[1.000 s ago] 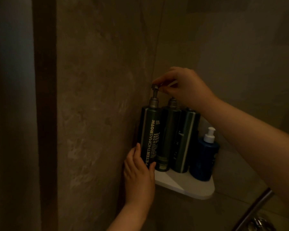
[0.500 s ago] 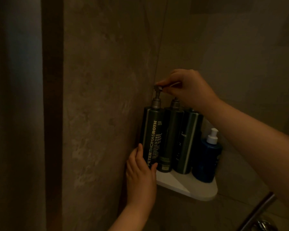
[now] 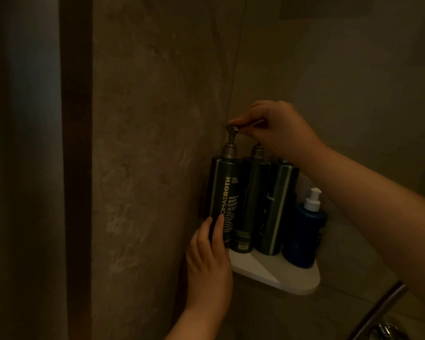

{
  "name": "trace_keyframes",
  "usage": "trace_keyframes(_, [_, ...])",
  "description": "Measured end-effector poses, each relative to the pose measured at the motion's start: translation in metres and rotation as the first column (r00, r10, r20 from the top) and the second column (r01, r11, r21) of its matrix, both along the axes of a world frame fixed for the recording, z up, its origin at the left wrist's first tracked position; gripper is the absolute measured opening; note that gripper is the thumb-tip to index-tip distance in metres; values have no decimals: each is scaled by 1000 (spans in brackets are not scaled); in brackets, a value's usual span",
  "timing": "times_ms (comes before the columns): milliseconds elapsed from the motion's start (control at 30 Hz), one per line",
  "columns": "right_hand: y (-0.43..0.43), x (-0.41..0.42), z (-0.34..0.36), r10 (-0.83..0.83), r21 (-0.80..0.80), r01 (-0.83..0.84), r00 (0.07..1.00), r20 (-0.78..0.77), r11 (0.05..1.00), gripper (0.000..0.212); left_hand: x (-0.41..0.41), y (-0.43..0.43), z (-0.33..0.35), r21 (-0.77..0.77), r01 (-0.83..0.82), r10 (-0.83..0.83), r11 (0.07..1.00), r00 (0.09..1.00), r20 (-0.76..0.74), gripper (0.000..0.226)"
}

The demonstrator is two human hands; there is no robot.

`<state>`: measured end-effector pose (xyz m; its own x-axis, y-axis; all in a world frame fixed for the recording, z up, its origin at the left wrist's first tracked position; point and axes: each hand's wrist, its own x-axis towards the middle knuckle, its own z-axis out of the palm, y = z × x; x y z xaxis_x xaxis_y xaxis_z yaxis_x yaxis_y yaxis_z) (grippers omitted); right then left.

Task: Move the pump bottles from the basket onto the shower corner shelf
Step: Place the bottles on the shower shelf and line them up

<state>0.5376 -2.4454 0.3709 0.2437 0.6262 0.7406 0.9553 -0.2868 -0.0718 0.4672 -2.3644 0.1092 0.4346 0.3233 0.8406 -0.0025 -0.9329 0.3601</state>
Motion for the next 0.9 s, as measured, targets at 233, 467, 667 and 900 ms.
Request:
trace_keyframes(233, [2, 3, 10, -94, -167, 109, 991, 96, 980, 30, 0, 6, 3, 28, -4, 7, 1000, 995, -95, 92])
trace_keyframes(467, [10, 6, 14, -180, -223, 209, 973, 145, 952, 35, 2, 9, 12, 25, -38, 42, 999, 981, -190, 95])
trace_keyframes(667, [15, 14, 14, -236, -235, 265, 961, 143, 935, 33, 9, 13, 11, -15, 22, -26, 1000, 951, -308, 91])
trace_keyframes(900, [15, 21, 13, -263, -244, 272, 962, 68, 931, 38, 22, 13, 6, -21, 34, -39, 999, 953, -300, 88])
